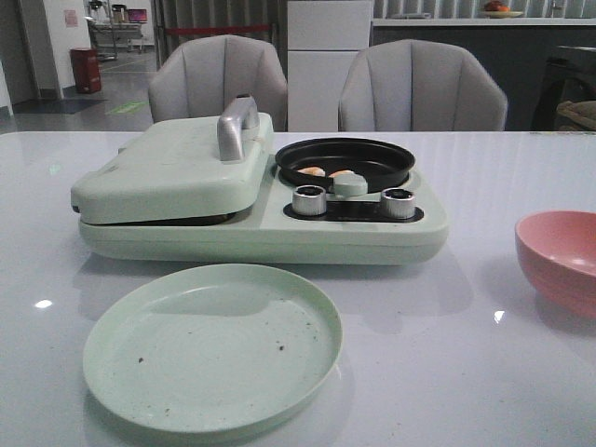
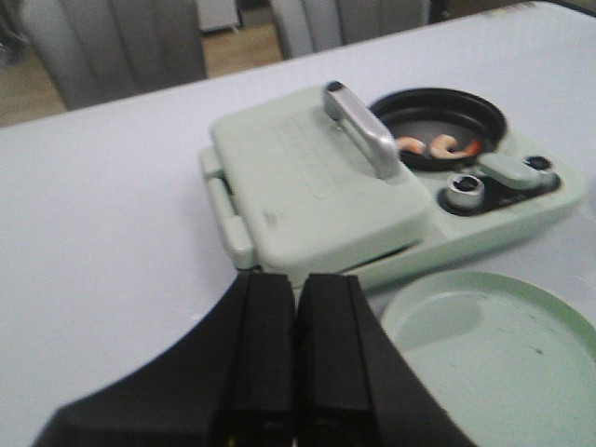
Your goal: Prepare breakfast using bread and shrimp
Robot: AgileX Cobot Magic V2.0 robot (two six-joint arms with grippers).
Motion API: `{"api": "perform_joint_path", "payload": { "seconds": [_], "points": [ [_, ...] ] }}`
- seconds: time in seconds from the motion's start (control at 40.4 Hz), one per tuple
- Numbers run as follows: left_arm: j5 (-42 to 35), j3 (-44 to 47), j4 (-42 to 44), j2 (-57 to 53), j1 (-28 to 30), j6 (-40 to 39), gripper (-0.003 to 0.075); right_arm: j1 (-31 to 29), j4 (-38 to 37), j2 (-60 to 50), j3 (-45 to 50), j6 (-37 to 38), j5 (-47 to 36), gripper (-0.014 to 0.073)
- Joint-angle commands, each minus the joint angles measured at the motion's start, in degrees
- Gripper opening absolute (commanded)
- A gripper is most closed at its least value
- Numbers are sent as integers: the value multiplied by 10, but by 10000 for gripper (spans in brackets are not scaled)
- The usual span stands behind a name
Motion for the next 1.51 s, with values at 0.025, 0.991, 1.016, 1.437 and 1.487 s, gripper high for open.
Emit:
{"api": "perform_joint_path", "payload": {
  "seconds": [0.025, 0.991, 1.016, 1.437, 1.487],
  "points": [
    [-124, 68, 10, -70, 53, -7, 101, -1, 0, 2, -14, 1, -30, 34],
    [-287, 290, 2, -250, 137, -7, 101, -1, 0, 2, -14, 1, -30, 34],
    [-287, 290, 2, -250, 135, -7, 101, -1, 0, 2, -14, 1, -30, 34],
    [-287, 290, 2, -250, 135, -7, 101, -1, 0, 2, -14, 1, -30, 34],
    [-287, 290, 2, -250, 135, -7, 101, -1, 0, 2, -14, 1, -30, 34]
  ]
}}
